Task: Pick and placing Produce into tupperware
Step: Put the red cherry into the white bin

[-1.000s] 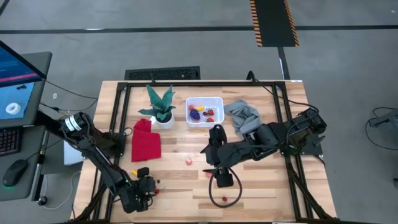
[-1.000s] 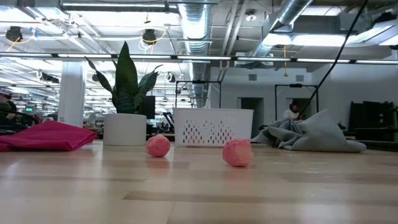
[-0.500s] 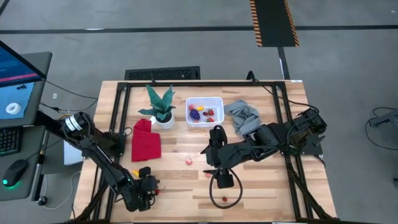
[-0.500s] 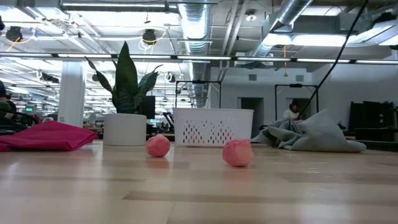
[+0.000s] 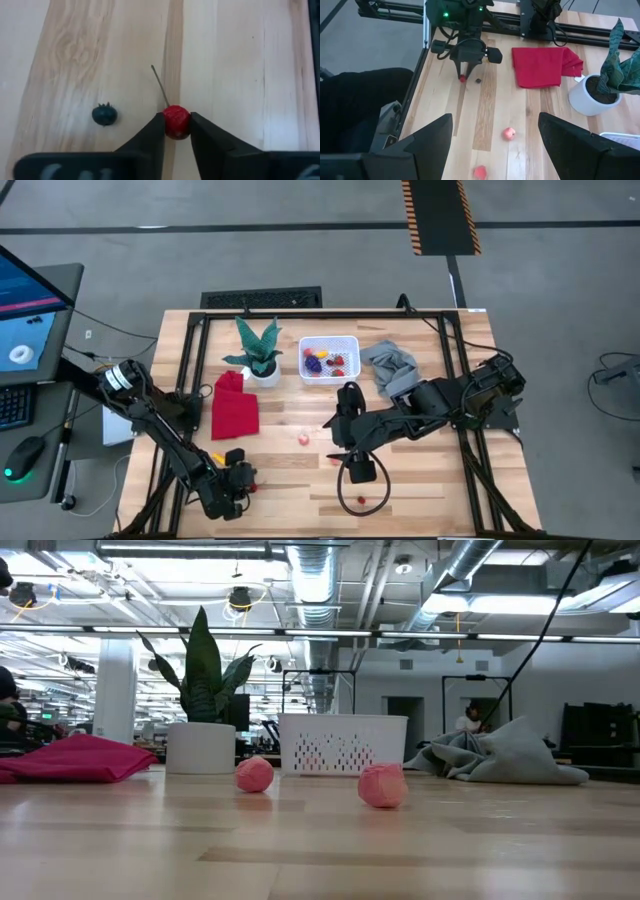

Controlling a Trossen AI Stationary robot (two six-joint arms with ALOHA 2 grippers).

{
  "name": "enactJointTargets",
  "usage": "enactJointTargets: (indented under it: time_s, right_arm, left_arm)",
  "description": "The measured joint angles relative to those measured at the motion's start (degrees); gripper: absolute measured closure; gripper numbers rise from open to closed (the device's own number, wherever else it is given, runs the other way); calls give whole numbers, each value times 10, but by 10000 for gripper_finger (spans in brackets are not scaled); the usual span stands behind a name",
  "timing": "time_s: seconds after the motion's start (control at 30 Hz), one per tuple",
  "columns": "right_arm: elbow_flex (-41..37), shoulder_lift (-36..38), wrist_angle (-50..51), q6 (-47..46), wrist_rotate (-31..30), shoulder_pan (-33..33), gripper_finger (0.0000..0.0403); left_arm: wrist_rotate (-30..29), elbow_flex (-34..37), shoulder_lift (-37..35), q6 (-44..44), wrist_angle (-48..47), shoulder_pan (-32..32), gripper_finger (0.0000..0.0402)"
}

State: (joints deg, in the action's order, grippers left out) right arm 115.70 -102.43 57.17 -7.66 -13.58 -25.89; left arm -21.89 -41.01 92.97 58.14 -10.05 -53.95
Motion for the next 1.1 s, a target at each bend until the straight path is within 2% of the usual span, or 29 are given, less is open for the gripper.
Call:
enactJointTargets:
  time_s: [0.2, 0.33, 0.53, 0.8, 0.87, 0.97, 1.1]
  right_arm:
    - [0, 0, 4, -4, 0, -2, 85]
    - [0, 0, 9, -5, 0, -2, 85]
    - [0, 2, -30, 47, 4, -21, 85]
    - [0, 86, -37, 73, -22, -66, 85]
    - [0, 113, -37, 75, -52, -86, 85]
    - [0, 153, -33, 77, -137, -125, 85]
    - [1, 198, -5, 71, -236, -175, 85]
  left_arm:
    - [-23, 0, 0, -15, 12, 0, 359]
    - [-34, 0, 0, -37, 29, 2, 358]
    - [-94, -5, -16, -121, 115, 4, 350]
    - [-119, -5, -97, -222, 137, 22, 350]
    - [-141, -5, -123, -254, 140, 26, 350]
    - [-177, -5, -165, -313, 144, 36, 350]
    - [-179, -5, -228, -395, 152, 64, 349]
